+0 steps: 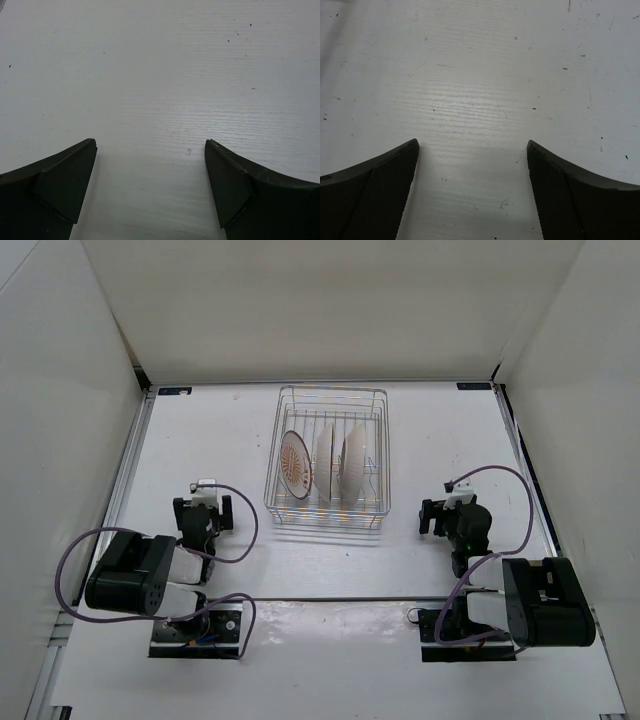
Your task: Unload the plates from the dish rack
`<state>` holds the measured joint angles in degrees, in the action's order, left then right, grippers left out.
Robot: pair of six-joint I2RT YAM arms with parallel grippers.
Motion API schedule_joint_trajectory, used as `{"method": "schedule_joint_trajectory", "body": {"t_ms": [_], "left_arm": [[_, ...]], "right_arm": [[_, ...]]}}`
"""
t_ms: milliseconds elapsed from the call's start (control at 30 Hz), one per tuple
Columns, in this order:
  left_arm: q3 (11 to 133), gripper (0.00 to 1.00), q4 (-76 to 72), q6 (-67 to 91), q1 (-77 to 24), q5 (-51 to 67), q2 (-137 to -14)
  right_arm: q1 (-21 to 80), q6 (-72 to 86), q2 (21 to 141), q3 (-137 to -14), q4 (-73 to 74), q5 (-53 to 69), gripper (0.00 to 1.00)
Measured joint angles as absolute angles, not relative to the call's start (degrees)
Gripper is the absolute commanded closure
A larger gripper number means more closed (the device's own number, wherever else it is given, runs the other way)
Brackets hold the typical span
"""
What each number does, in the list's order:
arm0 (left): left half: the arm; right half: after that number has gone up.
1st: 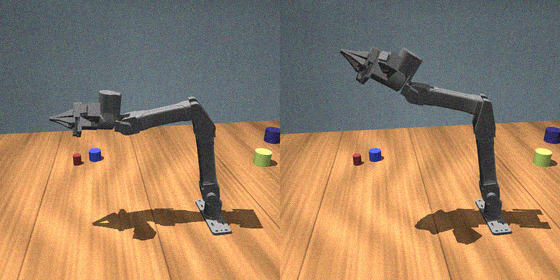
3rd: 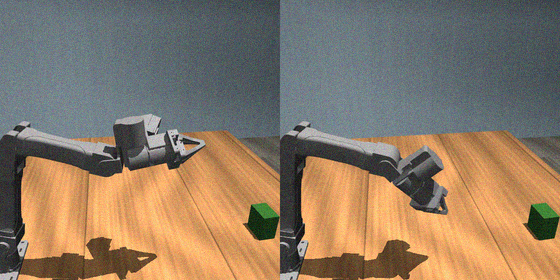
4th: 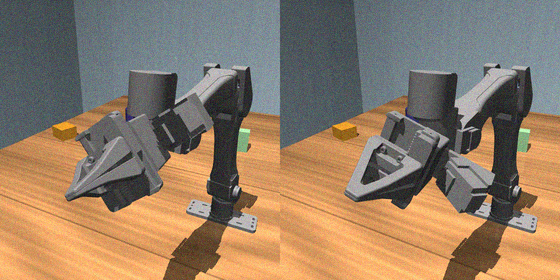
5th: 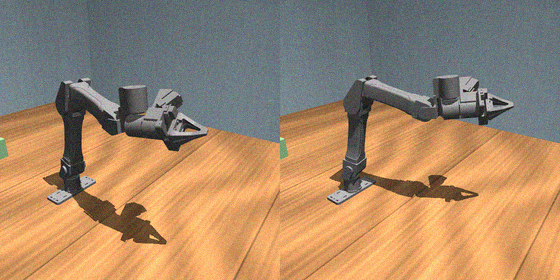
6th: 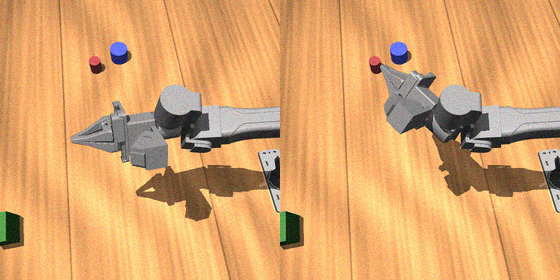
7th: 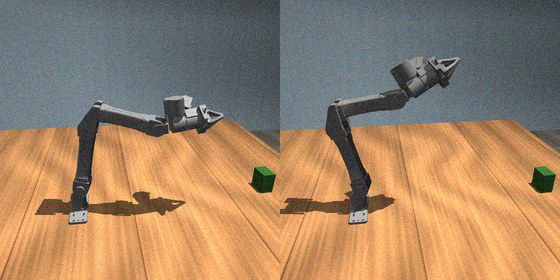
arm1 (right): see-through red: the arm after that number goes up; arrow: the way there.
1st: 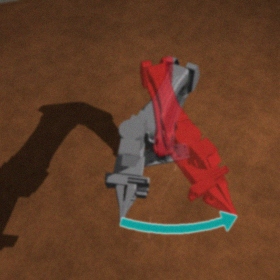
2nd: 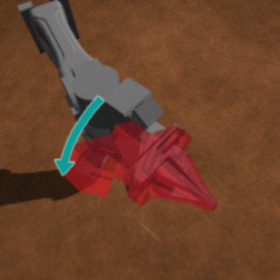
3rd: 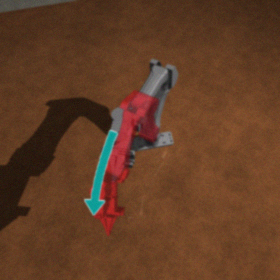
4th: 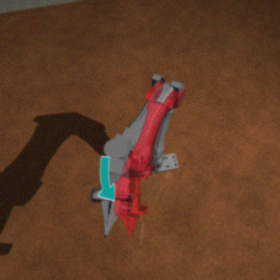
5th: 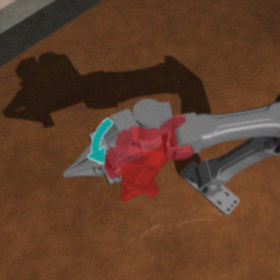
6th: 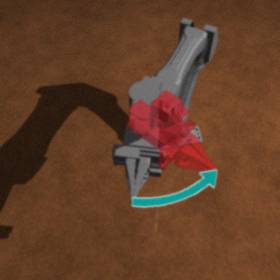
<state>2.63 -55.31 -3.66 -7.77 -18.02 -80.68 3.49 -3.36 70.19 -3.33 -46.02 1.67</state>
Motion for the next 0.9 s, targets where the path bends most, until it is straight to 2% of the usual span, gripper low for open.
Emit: {"method": "schedule_joint_trajectory", "body": {"t_ms": [167, 300, 400, 500, 567, 700, 800, 900], "left_arm": [[2.6, 0.00, -57.6, -5.1, -10.9, -20.3, -78.1], [2.5, 0.00, -55.3, -4.6, -14.9, -25.8, -63.2], [3.2, 0.00, -41.2, -0.7, -15.7, -27.9, -46.1], [4.1, 0.00, -23.2, 4.1, -15.8, -29.6, -37.6], [7.6, 0.00, -10.9, 7.2, -15.9, -30.0, -37.5], [22.9, 0.00, 10.6, 14.9, -16.6, -27.2, -40.2], [33.1, 0.00, 20.2, 25.7, -17.0, -24.0, -42.2], [38.8, 0.00, 22.1, 29.1, -16.0, -15.2, -45.8]], "right_arm": [[3.5, -2.9, 70.3, -3.4, -45.9, 1.2, 0.10], [3.4, -1.8, 70.9, -5.1, -44.1, -1.4, 0.10], [3.3, -1.4, 71.0, -5.2, -43.6, -2.4, 0.10], [3.3, -1.2, 71.0, -5.2, -43.3, -2.9, 0.10], [3.3, -1.2, 71.0, -5.2, -43.3, -3.1, 0.10], [3.3, -1.1, 71.0, -5.2, -43.3, -3.3, 0.10], [3.3, -1.0, 71.0, -5.2, -43.3, -3.4, 0.10], [3.3, -1.0, 71.0, -5.2, -43.3, -3.6, 0.10]]}}
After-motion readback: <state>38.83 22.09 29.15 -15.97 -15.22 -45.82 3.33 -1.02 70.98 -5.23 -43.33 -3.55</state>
